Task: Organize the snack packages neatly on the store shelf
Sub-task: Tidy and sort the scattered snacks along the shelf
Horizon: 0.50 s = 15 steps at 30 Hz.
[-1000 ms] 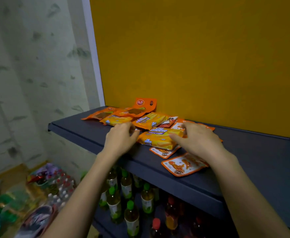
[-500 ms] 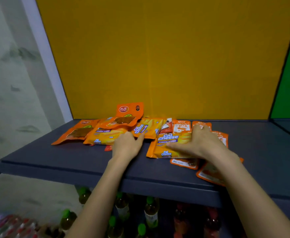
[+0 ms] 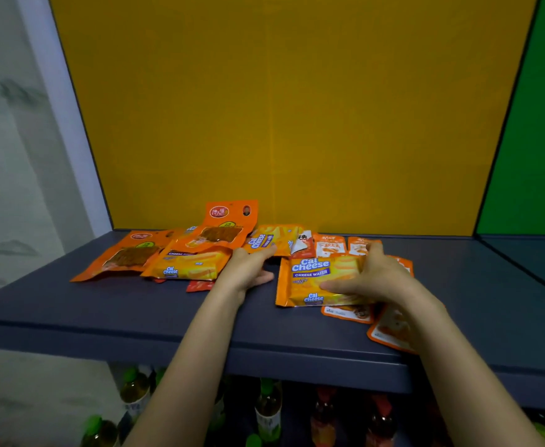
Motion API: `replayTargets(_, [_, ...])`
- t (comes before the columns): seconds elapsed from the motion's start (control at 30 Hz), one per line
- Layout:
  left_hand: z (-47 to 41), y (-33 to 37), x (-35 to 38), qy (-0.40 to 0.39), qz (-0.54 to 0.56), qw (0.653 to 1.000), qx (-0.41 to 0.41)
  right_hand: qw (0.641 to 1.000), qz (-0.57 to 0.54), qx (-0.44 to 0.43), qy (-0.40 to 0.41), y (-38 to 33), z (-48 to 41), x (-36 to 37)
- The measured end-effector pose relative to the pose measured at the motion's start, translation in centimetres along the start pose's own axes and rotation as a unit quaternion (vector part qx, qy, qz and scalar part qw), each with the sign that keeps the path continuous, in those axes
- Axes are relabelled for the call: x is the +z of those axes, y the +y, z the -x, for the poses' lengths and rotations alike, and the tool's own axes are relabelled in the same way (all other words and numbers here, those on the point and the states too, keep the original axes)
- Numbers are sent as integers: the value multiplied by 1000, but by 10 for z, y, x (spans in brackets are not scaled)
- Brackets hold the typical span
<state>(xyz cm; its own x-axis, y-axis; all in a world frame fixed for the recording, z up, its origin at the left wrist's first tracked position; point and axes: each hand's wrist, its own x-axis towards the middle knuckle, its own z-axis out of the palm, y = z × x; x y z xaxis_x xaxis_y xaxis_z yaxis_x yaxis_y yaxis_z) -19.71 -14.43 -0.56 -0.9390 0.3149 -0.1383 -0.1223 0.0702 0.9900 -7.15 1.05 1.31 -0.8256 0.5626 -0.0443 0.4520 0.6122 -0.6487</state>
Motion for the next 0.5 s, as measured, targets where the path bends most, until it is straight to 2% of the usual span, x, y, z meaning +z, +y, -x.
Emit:
replayTargets(0.2, [-13,-2,11,-15,196,980,-36,998,-45,9,-45,2,-5,-6])
replayTargets(0.37, [-24,3,19,13,253,965,-66,992,-84,-14,-98,10,-13,-10])
replayTargets(0.5, [-31,9,25,35,273,958,-78,987,-127,-11,-97,19,-22,-12])
